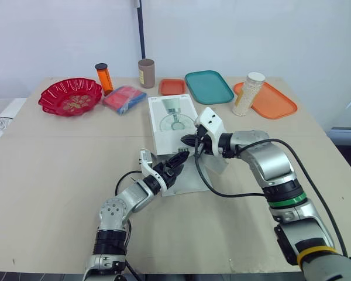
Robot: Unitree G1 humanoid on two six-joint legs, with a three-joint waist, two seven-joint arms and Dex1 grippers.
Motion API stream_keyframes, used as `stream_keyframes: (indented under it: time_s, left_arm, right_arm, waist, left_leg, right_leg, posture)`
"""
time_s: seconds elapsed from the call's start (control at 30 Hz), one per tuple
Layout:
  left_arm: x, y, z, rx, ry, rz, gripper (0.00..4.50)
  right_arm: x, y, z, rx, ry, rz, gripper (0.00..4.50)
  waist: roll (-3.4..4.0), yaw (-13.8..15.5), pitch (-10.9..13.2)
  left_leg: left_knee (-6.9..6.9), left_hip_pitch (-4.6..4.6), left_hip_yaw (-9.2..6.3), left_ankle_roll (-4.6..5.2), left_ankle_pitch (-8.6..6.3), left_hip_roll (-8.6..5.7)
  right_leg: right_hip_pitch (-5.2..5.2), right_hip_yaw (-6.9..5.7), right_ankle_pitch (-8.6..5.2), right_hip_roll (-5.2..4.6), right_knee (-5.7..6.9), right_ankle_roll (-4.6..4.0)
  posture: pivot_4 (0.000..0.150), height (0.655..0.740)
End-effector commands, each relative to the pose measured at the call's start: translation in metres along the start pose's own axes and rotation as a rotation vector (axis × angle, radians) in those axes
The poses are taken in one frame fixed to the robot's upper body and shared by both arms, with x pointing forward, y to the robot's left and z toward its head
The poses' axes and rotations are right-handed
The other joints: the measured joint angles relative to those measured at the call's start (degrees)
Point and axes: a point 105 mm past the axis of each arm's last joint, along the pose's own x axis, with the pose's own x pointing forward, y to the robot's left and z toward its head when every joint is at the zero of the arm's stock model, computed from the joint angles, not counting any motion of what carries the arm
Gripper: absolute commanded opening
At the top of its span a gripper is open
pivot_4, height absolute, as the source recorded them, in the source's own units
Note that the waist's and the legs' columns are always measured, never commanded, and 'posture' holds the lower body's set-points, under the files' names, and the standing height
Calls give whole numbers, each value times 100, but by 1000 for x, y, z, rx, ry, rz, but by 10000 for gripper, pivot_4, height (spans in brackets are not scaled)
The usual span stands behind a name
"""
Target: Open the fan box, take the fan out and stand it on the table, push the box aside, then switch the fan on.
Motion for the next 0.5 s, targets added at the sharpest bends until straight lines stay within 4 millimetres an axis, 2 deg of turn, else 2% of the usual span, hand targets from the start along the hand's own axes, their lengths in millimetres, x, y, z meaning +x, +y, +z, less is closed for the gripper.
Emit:
stream_keyframes:
  time_s: [0.03, 0.5]
  left_arm:
    - [8, -5, -14, -61, 14, -44, 39340]
    - [2, -8, -17, -48, 35, -40, 39340]
  right_arm:
    - [-1, 3, 0, -1, 1, 6, 0]
    - [1, 4, 1, -3, -4, 9, 0]
  waist:
    - [0, 0, 0]
    - [0, 0, 0]
  left_leg:
    - [0, 0, 0, 0, 0, 0]
    - [1, -1, 0, 0, 0, 0]
  right_leg:
    - [0, 0, 0, 0, 0, 0]
    - [-1, 0, 0, 0, 1, 0]
  posture:
    - [1500, 7400]
    - [1500, 7400]
